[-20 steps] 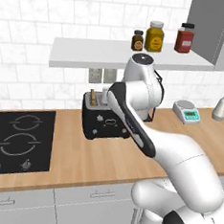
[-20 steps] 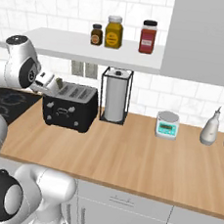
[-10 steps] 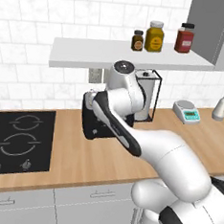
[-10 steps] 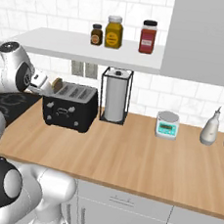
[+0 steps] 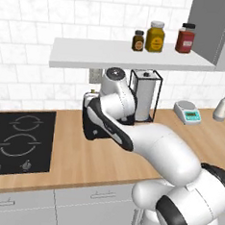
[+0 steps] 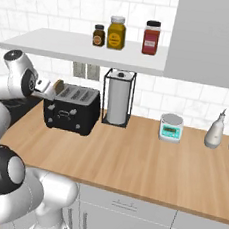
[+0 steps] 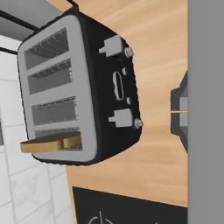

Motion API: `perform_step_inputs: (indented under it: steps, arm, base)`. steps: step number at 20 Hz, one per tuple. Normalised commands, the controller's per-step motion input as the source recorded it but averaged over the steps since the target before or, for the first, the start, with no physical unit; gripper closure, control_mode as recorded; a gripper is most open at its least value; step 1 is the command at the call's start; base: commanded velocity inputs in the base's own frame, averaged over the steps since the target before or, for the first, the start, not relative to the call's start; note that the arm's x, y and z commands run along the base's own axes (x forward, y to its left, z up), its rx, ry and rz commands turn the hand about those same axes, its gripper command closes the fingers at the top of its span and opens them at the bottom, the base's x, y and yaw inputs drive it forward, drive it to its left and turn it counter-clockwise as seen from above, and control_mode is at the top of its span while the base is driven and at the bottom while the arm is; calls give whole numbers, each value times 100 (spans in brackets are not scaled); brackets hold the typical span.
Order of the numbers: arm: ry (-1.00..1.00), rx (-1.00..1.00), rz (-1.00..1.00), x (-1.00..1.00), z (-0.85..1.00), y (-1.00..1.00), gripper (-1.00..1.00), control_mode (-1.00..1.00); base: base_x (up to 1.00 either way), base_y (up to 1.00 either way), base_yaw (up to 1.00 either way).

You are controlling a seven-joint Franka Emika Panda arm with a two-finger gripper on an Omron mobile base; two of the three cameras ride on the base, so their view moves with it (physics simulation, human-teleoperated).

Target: Start the toaster. Once the lever pops up, take the bread to the plate on the dining counter.

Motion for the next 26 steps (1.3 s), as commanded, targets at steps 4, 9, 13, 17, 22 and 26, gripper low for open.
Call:
perform_step_inputs:
  steps: [4, 9, 13, 17, 22, 26]
  arm:
    - [0, -1, 0, 29, -25, 0, 100, -100]
    - [0, -2, 0, 24, -27, 0, 100, -100]
    - [0, -1, 0, 22, -26, 0, 100, -100]
    - [0, -1, 0, 23, -22, 0, 100, -100]
    - [0, -1, 0, 24, -20, 0, 100, -100]
    - [0, -2, 0, 23, -20, 1, 100, -100]
  base:
    - [0, 0, 0]
    - [0, 0, 0]
    - [0, 0, 0]
    - [0, 0, 0]
    - [0, 0, 0]
    - [0, 0, 0]
